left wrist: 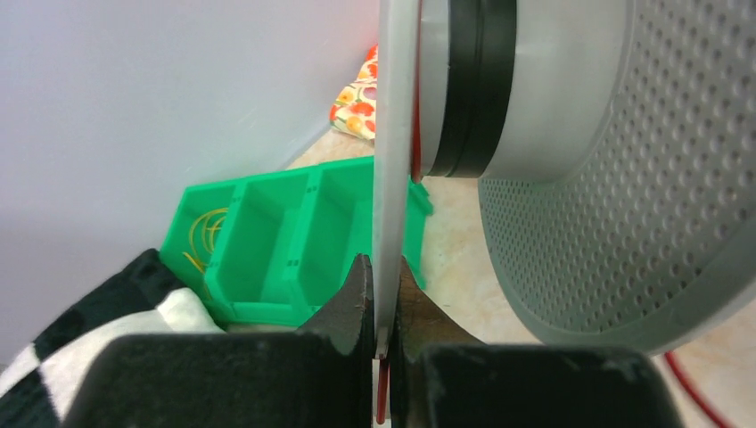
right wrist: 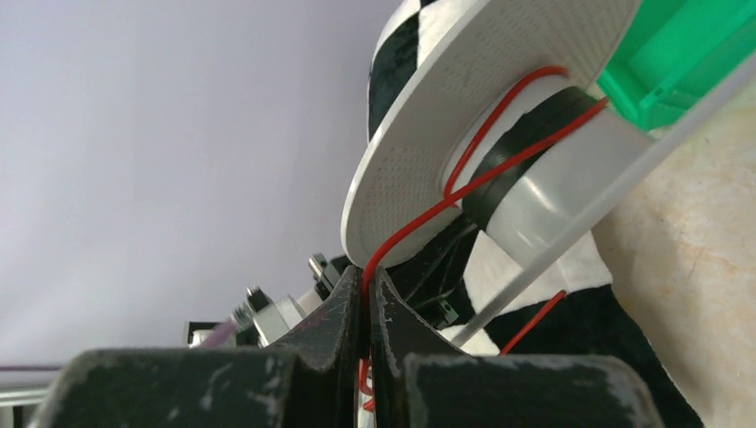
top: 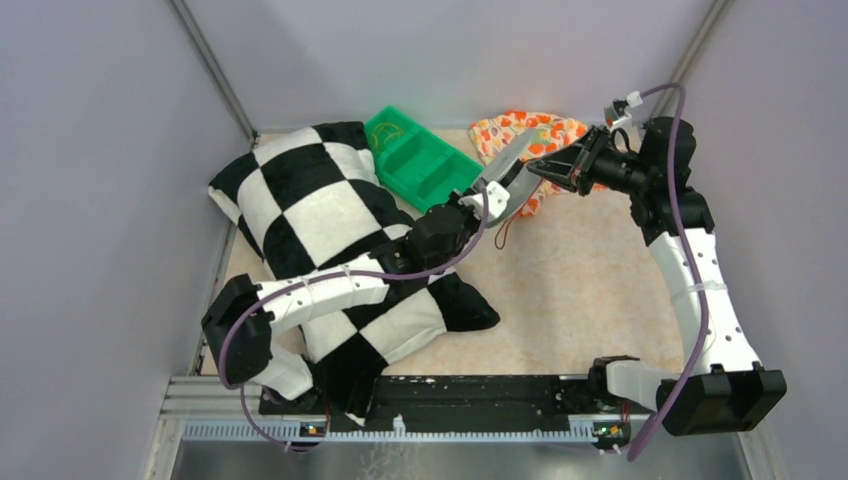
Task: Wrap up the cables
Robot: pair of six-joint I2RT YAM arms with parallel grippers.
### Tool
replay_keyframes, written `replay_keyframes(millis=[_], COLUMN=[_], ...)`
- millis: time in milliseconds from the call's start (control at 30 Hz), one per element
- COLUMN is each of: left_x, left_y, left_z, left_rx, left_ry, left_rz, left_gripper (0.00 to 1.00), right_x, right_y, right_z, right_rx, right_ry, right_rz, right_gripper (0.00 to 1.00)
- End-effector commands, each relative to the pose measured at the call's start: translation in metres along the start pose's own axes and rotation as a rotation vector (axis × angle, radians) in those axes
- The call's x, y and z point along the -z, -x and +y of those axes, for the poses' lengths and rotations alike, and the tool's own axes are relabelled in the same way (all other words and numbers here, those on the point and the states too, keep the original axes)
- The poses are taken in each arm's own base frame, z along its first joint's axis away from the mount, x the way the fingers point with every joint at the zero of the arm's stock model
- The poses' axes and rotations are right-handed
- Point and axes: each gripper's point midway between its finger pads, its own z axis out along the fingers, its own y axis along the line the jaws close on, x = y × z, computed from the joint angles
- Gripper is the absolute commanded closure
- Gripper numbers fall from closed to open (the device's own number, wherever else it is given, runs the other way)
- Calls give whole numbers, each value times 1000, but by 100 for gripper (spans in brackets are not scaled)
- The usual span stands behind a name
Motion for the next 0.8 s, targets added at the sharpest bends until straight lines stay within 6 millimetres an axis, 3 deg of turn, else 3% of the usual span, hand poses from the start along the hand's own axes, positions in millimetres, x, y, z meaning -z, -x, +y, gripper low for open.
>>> replay_keyframes(millis=[0, 33, 200, 300, 600, 767], left_x=[-5, -6, -12, -16, -23, -27], left_y=[23, 28, 38, 44, 66, 82], left_z=[18, 20, 24, 23, 16, 24], left_rx=[200, 211, 207, 227, 320, 382], left_ry=[4, -1, 6, 5, -37, -59], left_rz=[36, 40, 80, 83, 52, 28], left_gripper=[100, 100, 100, 100, 100, 100], right_x=[5, 5, 4, -3, -11, -12], right_y=[-1, 0, 0, -8, -23, -31], right_z=[51, 54, 70, 70, 54, 41], right_rx=[155, 170, 223, 232, 197, 167], right_ry=[117, 127, 182, 205, 229, 213], right_rz=[-32, -46, -36, -6, 53, 72], right_gripper=[100, 100, 79, 70, 68, 68])
